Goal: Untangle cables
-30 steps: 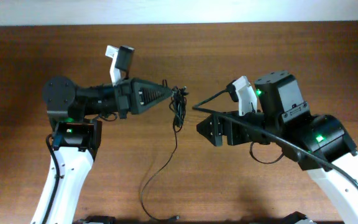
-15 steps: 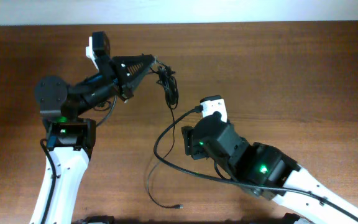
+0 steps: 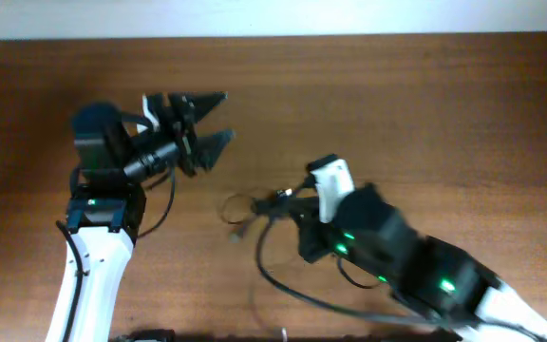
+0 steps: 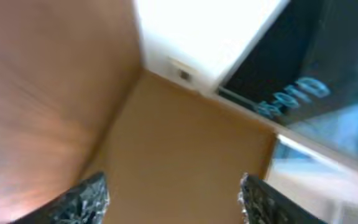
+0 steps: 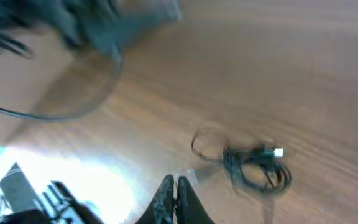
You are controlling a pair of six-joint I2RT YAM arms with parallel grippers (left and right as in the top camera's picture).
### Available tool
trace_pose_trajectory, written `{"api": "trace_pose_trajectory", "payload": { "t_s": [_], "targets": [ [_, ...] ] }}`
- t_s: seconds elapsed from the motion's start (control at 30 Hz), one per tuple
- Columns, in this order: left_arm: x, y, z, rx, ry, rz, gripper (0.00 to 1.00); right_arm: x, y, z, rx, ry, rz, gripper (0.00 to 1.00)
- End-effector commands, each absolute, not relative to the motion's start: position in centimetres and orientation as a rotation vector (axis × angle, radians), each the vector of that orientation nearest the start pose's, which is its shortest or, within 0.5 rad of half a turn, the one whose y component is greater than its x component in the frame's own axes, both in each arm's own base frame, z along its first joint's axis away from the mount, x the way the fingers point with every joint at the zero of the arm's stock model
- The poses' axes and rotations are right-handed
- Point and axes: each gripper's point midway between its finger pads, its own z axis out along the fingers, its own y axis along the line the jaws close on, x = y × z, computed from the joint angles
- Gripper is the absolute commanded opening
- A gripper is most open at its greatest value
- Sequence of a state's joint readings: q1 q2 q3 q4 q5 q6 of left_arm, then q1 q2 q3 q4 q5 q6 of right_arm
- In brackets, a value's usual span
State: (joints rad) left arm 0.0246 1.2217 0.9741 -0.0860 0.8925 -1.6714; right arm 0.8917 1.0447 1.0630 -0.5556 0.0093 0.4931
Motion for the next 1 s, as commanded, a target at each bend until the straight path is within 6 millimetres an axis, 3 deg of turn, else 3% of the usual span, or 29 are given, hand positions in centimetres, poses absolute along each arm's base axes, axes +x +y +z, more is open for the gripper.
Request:
{"api": "trace_pose_trajectory", "payload": {
  "t_s": [0.0,0.03,0.1,0.17,0.2,0.4,0.47,0.53,0.6,0.7,0.77,0.83,0.97],
  "targets": [
    [35.4,-10.5,24.8,-1.318,2.07,-1.547,0.7,19.1,26.5,30.6,-0.508,2.114,0.946,0.04],
    [35.5,-10.5,24.2,-1.341,2.071,-1.5,0.72,18.0,26.7,31.3,-0.543,2.096,1.006,0.04],
    [35.2,-11.7,24.1,-1.224,2.125,-1.468,0.75,17.6,26.7,31.5,-0.557,2.091,1.03,0.04],
    [34.9,-12.5,24.1,-0.849,2.209,-1.352,0.82,17.4,26.5,31.0,-0.541,2.126,1.029,0.04],
    [34.8,-12.5,24.0,-0.754,2.224,-1.311,0.82,17.3,26.3,30.4,-0.544,2.151,1.016,0.04],
    [33.7,-12.2,22.2,-0.712,2.309,-1.229,0.89,17.1,26.1,29.8,-0.547,2.18,1.001,0.04],
    [33.4,-10.4,20.0,-0.831,2.357,-1.066,0.96,17.2,26.1,29.8,-0.544,2.179,0.997,0.04],
    [32.3,-8.3,17.4,-0.911,2.425,-0.822,0.95,17.3,26.0,29.8,-0.538,2.178,0.99,0.04],
    [31.2,-8.1,15.8,-0.867,2.499,-0.657,0.96,17.3,26.1,29.8,-0.538,2.177,0.99,0.04],
    [31.7,-8.5,14.3,-0.825,2.519,-0.517,0.89,18.6,25.4,29.8,-0.481,2.164,0.915,0.04],
    [32.5,-9.5,13.1,-0.799,2.543,-0.52,0.73,20.4,24.5,29.1,-0.405,2.168,0.792,0.04],
    [33.6,-11.2,10.9,-0.762,2.587,-0.516,0.67,23.5,22.9,27.0,-0.183,2.221,0.608,0.04],
    [34.2,-14.7,8.2,-0.627,2.667,-0.593,0.53,25.0,21.7,25.3,-0.084,2.249,0.469,0.07]
  ]
}}
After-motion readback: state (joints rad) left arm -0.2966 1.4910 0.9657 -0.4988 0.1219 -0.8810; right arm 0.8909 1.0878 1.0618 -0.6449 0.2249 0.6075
